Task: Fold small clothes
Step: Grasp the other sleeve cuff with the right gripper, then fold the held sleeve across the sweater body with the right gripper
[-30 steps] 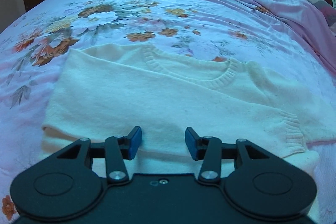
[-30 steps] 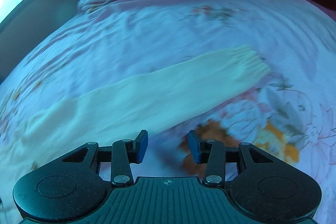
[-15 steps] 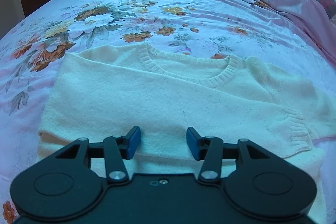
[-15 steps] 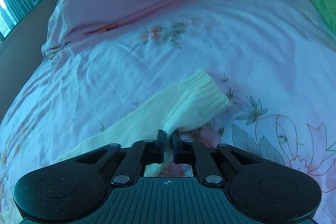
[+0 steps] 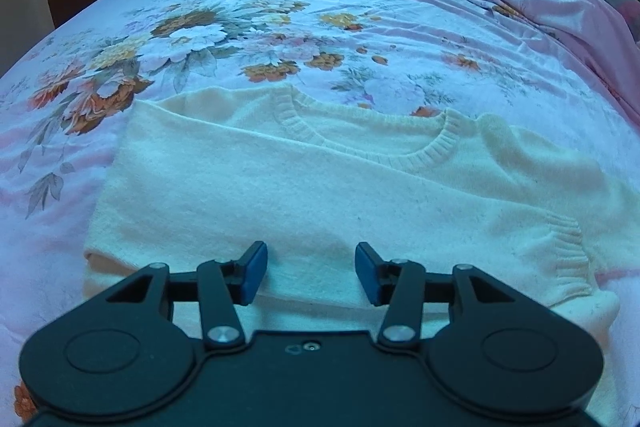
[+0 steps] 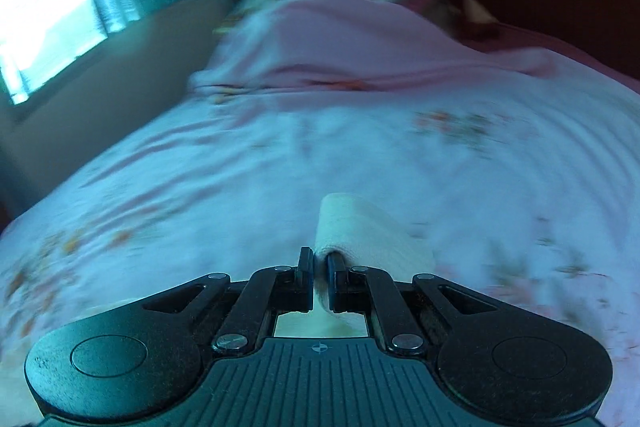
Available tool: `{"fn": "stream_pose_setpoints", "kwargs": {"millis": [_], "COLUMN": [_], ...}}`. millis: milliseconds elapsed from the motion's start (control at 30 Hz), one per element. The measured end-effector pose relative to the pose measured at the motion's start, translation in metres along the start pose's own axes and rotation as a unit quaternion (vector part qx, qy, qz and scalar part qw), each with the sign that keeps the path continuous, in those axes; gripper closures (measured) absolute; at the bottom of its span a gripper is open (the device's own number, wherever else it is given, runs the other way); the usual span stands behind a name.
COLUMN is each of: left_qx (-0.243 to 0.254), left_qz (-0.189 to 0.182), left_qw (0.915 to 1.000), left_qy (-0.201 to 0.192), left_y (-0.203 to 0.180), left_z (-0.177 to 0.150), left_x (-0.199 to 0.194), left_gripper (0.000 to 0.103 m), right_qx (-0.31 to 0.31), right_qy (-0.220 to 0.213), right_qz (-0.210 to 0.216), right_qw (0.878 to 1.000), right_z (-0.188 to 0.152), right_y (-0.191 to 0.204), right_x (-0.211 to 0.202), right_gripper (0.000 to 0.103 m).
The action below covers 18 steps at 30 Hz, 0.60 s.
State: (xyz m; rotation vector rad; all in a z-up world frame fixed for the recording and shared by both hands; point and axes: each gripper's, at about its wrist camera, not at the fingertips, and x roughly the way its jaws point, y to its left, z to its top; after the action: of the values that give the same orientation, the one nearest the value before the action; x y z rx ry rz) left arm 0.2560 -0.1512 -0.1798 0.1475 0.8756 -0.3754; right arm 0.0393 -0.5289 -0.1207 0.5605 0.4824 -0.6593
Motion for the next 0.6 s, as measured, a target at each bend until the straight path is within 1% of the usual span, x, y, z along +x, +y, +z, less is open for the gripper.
{"fn": "stream_pose_setpoints", "kwargs": {"millis": [100,167,233,300,367,400,467,500,533,567,600], "left_qx": [-0.007,-0.012,-0.018,-0.026,-0.033,-0.036,-0.041,-0.043,-0.047,-0.054,-0.062], "left_qz": [0.001,0.003,0.005,0.007,0.012,0.016,0.022,0.024,0.024,0.018,0.007], "left_qw": [1.0000,0.9999,0.9997,0.9995,0.9992,0.9990,0.9987,0.9986,0.9985,0.9983,0.9980], "left_qy": [-0.006,-0.010,-0.014,-0.017,-0.019,-0.020,-0.020,-0.019,-0.016,-0.013,-0.012], "left_y": [0.008,0.015,0.023,0.033,0.043,0.049,0.059,0.064,0.068,0.073,0.076], "left_z": [0.004,0.006,0.008,0.008,0.008,0.007,0.005,0.004,0.004,0.004,0.003], "left_x": [-0.004,-0.007,-0.010,-0.013,-0.016,-0.017,-0.017,-0.017,-0.017,-0.017,-0.019], "left_gripper": [0.057,0.057,0.057,0.057,0.057,0.057,0.057,0.057,0.057,0.055,0.053], "right_qx": [-0.033,-0.052,-0.070,-0.092,-0.108,-0.120,-0.139,-0.149,-0.160,-0.164,-0.160], "right_qy": [-0.007,-0.007,0.005,0.021,0.048,0.062,0.091,0.121,0.155,0.176,0.184], "right_qz": [0.054,0.096,0.145,0.188,0.228,0.241,0.256,0.267,0.270,0.266,0.266], "right_qw": [0.998,0.994,0.987,0.978,0.967,0.961,0.952,0.944,0.937,0.933,0.933], "right_z": [-0.005,-0.013,-0.028,-0.049,-0.076,-0.091,-0.122,-0.136,-0.148,-0.157,-0.161], "right_y": [0.050,0.088,0.127,0.165,0.199,0.215,0.239,0.247,0.255,0.257,0.256], "right_x": [-0.012,-0.023,-0.032,-0.039,-0.040,-0.039,-0.031,-0.022,-0.012,-0.005,-0.002], "right_gripper": [0.097,0.097,0.097,0.097,0.097,0.097,0.097,0.096,0.096,0.096,0.096]}}
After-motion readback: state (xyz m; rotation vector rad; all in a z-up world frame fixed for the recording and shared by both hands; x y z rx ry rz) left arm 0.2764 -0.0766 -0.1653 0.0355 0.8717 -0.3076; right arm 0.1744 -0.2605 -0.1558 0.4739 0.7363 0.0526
